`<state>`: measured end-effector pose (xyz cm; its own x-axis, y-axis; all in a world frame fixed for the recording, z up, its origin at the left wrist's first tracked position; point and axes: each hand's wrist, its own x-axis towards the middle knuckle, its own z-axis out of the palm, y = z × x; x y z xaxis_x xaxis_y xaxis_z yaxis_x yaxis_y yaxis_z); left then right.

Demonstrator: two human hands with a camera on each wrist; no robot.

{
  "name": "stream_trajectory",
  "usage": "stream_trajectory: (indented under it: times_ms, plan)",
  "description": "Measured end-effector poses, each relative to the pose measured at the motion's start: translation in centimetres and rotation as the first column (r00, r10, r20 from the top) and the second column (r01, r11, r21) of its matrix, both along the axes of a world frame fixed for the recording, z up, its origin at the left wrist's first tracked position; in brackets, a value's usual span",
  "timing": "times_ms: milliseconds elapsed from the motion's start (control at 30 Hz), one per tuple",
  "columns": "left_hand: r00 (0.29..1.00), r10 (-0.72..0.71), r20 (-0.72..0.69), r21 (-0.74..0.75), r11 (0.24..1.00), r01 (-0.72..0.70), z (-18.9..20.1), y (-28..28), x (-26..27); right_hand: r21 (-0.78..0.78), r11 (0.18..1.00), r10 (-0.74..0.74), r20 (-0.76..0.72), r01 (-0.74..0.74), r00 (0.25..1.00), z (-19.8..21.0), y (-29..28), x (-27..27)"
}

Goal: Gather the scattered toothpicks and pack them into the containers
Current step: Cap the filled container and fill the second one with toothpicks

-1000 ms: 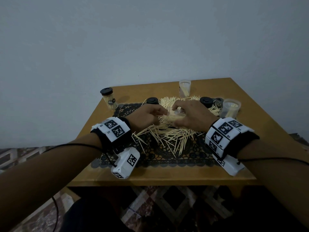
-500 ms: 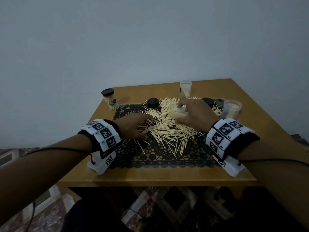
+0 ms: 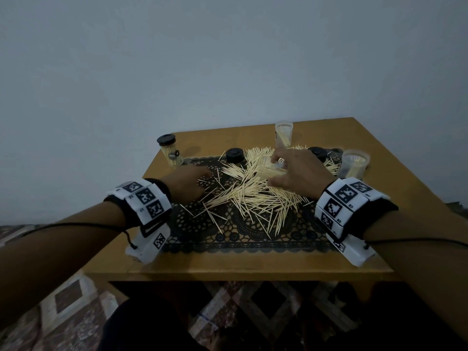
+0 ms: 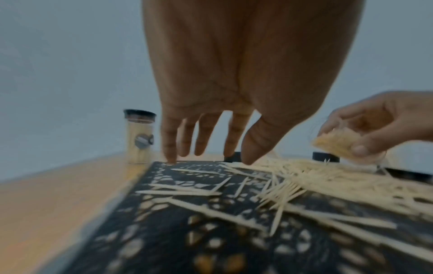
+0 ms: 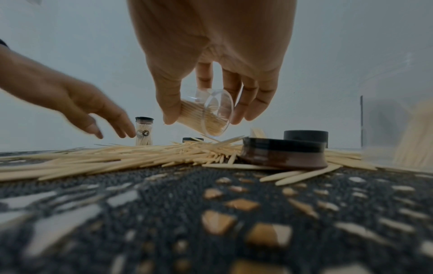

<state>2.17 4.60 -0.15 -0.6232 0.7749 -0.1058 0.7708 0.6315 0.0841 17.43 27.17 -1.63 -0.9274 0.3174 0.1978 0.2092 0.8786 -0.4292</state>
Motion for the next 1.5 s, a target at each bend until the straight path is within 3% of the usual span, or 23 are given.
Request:
stream_trajectory:
  times_ms: [100, 233, 400, 467, 600, 667, 733, 833, 1033, 1133, 1200, 1300, 1500]
  plan:
    - [0.988, 0.121, 0.096, -0.177, 0.979, -0.103, -0.9, -1.3, 0.1, -0.007, 1.0, 0.0, 0.002, 0.0, 1.0, 0.1, -0.1, 0.1]
    - [0.975, 0.148, 0.164, -0.221, 0.969, -0.11, -2.0, -1.2, 3.0, -0.006, 1.0, -0.002, -0.003, 0.002, 1.0, 0.0, 0.0, 0.1]
    - [0.906, 0.019, 0.422, 0.028, 0.999, -0.033, -1.5, -0.2, 5.7, -0.006, 1.0, -0.002, -0.006, 0.002, 1.0, -0.1, 0.0, 0.0]
    - [0.891, -0.023, 0.454, 0.144, 0.988, -0.048, -1.5, 0.3, 5.5, -0.003, 1.0, 0.001, -0.003, -0.001, 1.0, -0.2, 0.1, 0.0]
    - [0.971, 0.056, 0.231, 0.327, 0.936, -0.131, -1.0, 1.3, 3.2, -0.002, 1.0, 0.0, 0.0, 0.0, 1.0, -0.2, 0.1, 0.0]
    - [0.968, 0.168, 0.185, 0.258, 0.942, -0.213, -0.9, 1.5, 1.9, -0.002, 1.0, -0.001, 0.001, 0.001, 1.0, -0.2, 0.1, 0.0]
    - [0.951, 0.225, 0.213, 0.055, 0.969, -0.241, -1.1, 1.6, 1.1, 0.0, 1.0, 0.002, 0.004, -0.002, 1.0, -0.3, 0.2, -0.1]
    - [0.957, 0.132, 0.257, -0.099, 0.989, -0.109, -1.3, 1.9, 1.7, 0.005, 1.0, 0.002, 0.008, -0.002, 1.0, -0.2, 0.1, -0.1]
    - [0.967, -0.086, 0.24, 0.094, 0.993, 0.065, -1.7, 3.0, 2.8, 0.006, 1.0, 0.007, 0.013, -0.007, 1.0, -0.2, 0.1, 0.0]
    - [0.991, -0.034, 0.132, 0.221, 0.975, 0.004, -2.1, 3.2, 2.2, 0.002, 1.0, 0.003, 0.012, -0.003, 1.0, -0.2, 0.1, 0.0]
    - [0.997, -0.007, 0.075, 0.16, 0.987, -0.005, -2.4, 3.1, 1.7, 0.0, 1.0, -0.001, 0.01, 0.001, 1.0, -0.3, 0.2, 0.0]
    - [0.996, 0.032, 0.084, 0.01, 0.999, -0.033, -2.5, 3.1, 2.0, -0.002, 1.0, 0.003, 0.008, -0.003, 1.0, -0.3, 0.2, -0.1]
    - [0.991, -0.046, 0.123, 0.152, 0.988, 0.027, -2.5, 4.0, 3.1, -0.011, 1.0, 0.026, 0.017, -0.026, 1.0, -0.2, 0.1, 0.0]
